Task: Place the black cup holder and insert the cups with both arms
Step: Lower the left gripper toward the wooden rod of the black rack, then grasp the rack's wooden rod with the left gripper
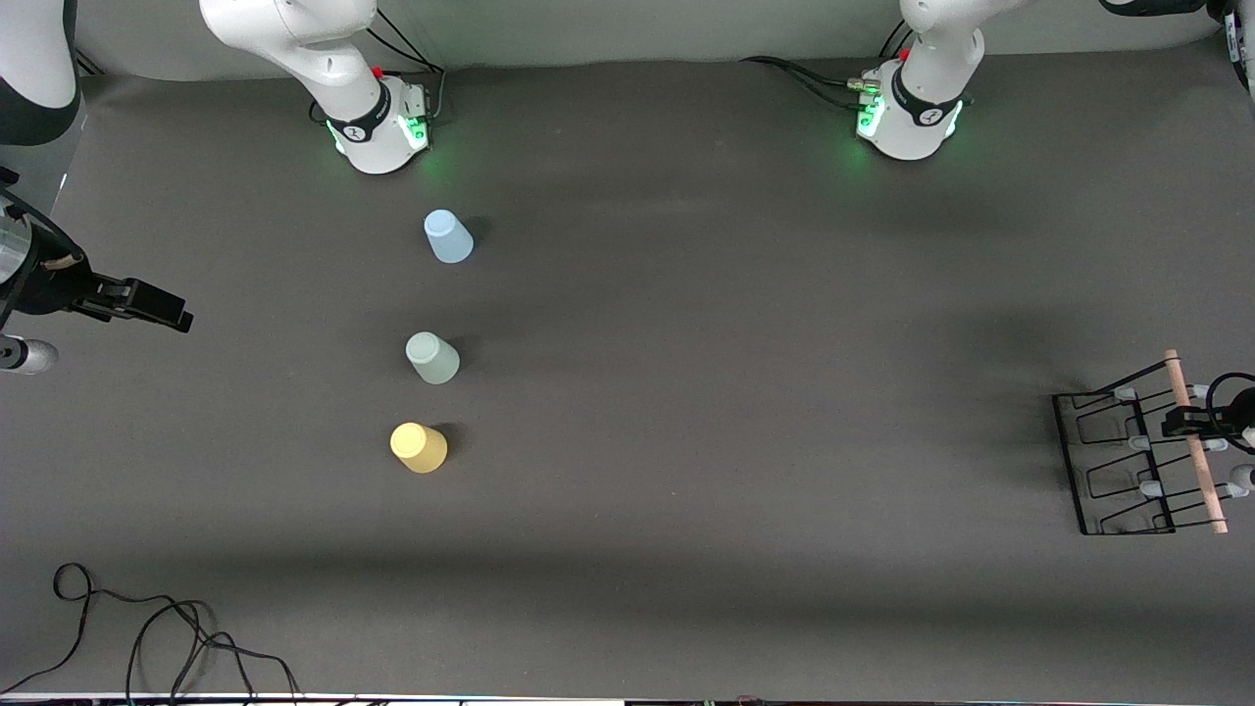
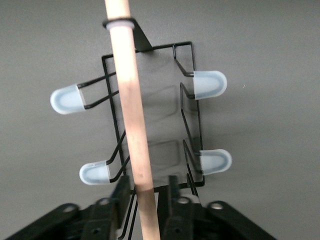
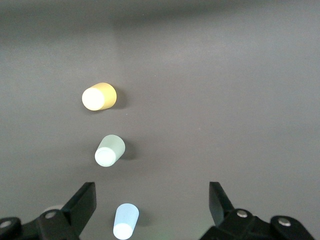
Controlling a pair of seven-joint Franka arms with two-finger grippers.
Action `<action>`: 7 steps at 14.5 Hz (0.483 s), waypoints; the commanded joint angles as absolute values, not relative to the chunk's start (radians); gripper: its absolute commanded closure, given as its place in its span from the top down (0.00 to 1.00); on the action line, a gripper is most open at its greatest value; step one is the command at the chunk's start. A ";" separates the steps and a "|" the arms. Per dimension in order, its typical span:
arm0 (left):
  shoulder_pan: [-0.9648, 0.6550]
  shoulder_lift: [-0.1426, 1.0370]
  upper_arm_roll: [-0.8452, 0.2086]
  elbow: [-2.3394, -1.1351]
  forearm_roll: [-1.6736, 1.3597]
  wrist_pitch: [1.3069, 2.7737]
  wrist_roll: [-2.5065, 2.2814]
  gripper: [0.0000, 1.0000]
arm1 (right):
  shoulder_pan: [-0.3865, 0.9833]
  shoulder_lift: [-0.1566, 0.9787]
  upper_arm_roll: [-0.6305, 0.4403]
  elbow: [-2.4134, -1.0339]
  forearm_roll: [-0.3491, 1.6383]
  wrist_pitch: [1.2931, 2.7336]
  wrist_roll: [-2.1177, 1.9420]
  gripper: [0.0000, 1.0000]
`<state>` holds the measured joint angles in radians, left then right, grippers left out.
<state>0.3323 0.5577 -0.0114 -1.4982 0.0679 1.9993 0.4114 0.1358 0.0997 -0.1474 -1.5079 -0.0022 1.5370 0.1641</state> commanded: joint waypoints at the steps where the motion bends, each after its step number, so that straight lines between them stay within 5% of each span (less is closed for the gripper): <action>1: 0.324 0.551 -0.009 -1.485 0.083 1.980 0.449 0.00 | 0.137 0.094 -0.149 -1.508 -0.018 1.532 0.143 1.00; 7: 0.311 0.463 -0.023 -1.483 0.066 1.979 0.454 0.00 | 0.137 0.094 -0.150 -1.508 -0.018 1.532 0.143 1.00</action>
<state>0.3295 0.5310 -0.0205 -1.4753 0.0700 1.9983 0.4514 0.1355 0.0997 -0.1485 -1.5077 -0.0022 1.5367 0.1640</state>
